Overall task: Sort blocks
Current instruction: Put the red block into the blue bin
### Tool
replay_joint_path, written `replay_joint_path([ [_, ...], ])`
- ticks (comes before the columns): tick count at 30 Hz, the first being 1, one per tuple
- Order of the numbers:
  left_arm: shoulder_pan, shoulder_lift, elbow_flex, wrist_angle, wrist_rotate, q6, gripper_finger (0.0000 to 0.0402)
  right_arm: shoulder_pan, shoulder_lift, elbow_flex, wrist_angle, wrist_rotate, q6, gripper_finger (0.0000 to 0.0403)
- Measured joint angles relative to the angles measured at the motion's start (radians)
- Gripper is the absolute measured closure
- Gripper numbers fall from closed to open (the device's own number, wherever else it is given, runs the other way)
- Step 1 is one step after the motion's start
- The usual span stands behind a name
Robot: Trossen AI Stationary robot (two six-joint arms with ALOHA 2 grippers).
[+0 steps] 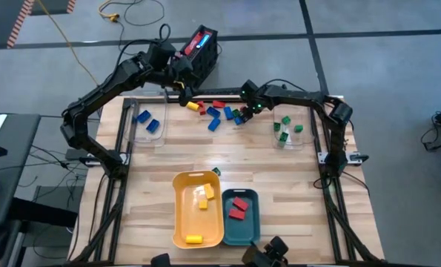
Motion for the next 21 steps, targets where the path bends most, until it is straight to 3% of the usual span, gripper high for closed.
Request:
replay_joint_path([
  [21, -0.007, 0.0, 0.0, 0.002, 0.0, 0.001, 0.0109, -0.004, 0.055, -0.001, 0.004, -0.033, 0.011, 0.018],
])
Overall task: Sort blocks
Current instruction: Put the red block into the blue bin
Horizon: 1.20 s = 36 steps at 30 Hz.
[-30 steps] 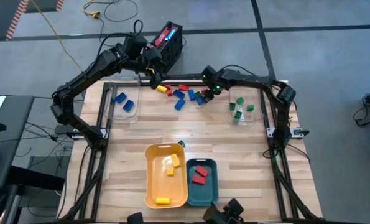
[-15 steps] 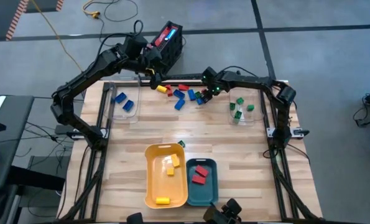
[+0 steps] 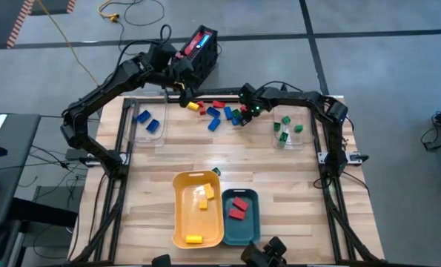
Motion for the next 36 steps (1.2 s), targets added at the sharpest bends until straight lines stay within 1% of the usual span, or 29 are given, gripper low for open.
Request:
replay_joint_path([
  [5, 0.0, 0.0, 0.0, 0.0, 0.0, -0.002, 0.0109, -0.011, 0.023, 0.0, -0.005, -0.029, -0.001, 0.0183],
  [8, 0.0, 0.0, 0.0, 0.0, 0.0, -0.002, 0.0109, -0.009, 0.028, 0.0, -0.007, -0.03, 0.0, 0.0196],
  [11, 0.0, 0.0, 0.0, 0.0, 0.0, 0.0, 0.0109, -0.007, 0.028, 0.0, -0.002, -0.029, -0.001, 0.0223],
  [17, 0.0, 0.0, 0.0, 0.0, 0.0, 0.001, 0.0109, -0.007, 0.028, 0.0, 0.004, -0.027, -0.001, 0.0296],
  [19, 0.0, 0.0, 0.0, 0.0, 0.0, 0.001, 0.0109, -0.007, 0.027, 0.0, 0.006, -0.026, -0.002, 0.0311],
  [22, 0.0, 0.0, 0.0, 0.0, 0.0, 0.002, 0.0109, -0.007, 0.026, 0.001, -0.008, -0.024, -0.011, 0.0319],
  [25, 0.0, 0.0, 0.0, 0.0, 0.0, 0.009, 0.0109, -0.002, 0.026, 0.0, -0.049, -0.021, -0.011, 0.0326],
  [30, 0.0, 0.0, 0.0, 0.0, 0.0, 0.021, 0.0109, 0.012, 0.019, 0.005, -0.122, -0.026, -0.02, 0.0347],
  [33, 0.0, 0.0, 0.0, 0.0, 0.0, 0.025, 0.0109, 0.024, 0.017, 0.016, -0.181, -0.05, 0.005, 0.0344],
  [36, 0.0, 0.0, 0.0, 0.0, 0.0, 0.027, 0.0109, 0.042, -0.005, 0.026, -0.221, -0.052, 0.022, 0.033],
])
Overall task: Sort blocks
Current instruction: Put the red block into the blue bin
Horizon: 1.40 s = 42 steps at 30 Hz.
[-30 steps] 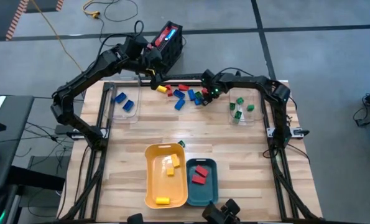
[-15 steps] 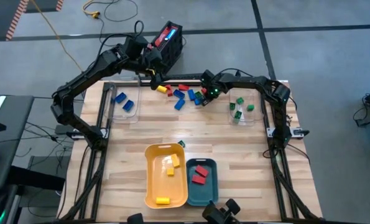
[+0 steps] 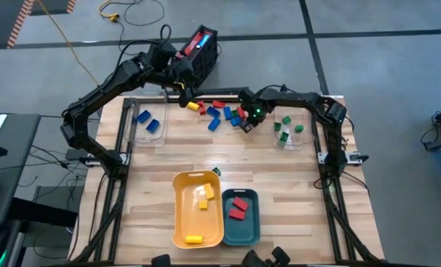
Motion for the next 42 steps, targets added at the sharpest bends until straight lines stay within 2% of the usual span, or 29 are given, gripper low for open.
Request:
replay_joint_path([
  [4, 0.0, 0.0, 0.0, 0.0, 0.0, 0.002, 0.0109, 0.025, -0.077, 0.017, 0.015, 0.005, 0.016, 0.0308],
  [8, -0.003, 0.0, 0.0, 0.0, 0.0, 0.005, 0.0109, 0.026, -0.123, 0.019, 0.118, 0.007, 0.022, 0.0268],
  [15, -0.014, -0.005, 0.0, -0.002, 0.0, 0.005, 0.0109, 0.009, -0.048, 0.018, 0.184, -0.009, 0.088, 0.0151],
  [19, -0.02, -0.008, 0.0, -0.003, 0.0, 0.004, 0.0109, -0.001, -0.017, 0.018, 0.21, -0.024, 0.098, 0.0117],
  [28, -0.02, -0.013, 0.0, -0.008, 0.0, 0.001, 0.0109, -0.02, 0.003, 0.018, 0.248, -0.022, 0.101, 0.0111],
  [33, -0.021, -0.013, 0.0, -0.008, 0.0, -0.001, 0.0109, -0.049, 0.003, 0.018, 0.22, 0.01, 0.113, 0.0111],
  [42, -0.021, -0.013, 0.0, -0.007, 0.0, 0.0, 0.0109, -0.064, -0.001, 0.018, 0.215, 0.001, 0.131, 0.0111],
])
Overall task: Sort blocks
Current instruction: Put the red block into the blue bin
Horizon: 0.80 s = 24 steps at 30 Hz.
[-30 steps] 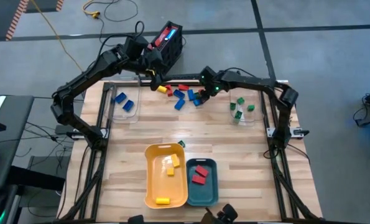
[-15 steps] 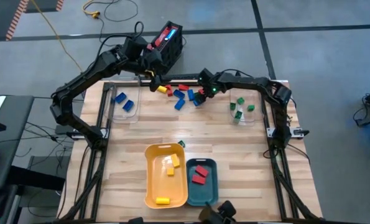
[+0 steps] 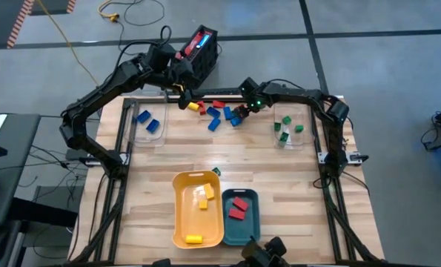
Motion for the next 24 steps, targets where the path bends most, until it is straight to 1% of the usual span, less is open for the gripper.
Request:
replay_joint_path([
  [4, 0.0, 0.0, 0.0, 0.0, 0.0, 0.001, 0.0109, 0.022, -0.005, 0.0, 0.022, -0.005, -0.003, 0.0111],
  [10, 0.0, 0.0, 0.0, 0.0, 0.0, 0.004, 0.0109, 0.041, 0.037, 0.001, 0.038, -0.009, -0.008, 0.0111],
  [12, 0.0, 0.0, 0.0, -0.001, 0.0, 0.003, 0.0109, 0.036, 0.042, 0.002, 0.025, 0.017, 0.011, 0.0111],
  [18, 0.0, -0.005, 0.0, -0.004, -0.004, 0.012, 0.0109, 0.005, 0.042, 0.002, 0.012, 0.019, 0.015, 0.0111],
  [24, 0.0, -0.006, 0.028, -0.025, -0.007, 0.023, 0.0109, -0.003, 0.026, 0.0, -0.012, 0.007, 0.019, 0.0111],
])
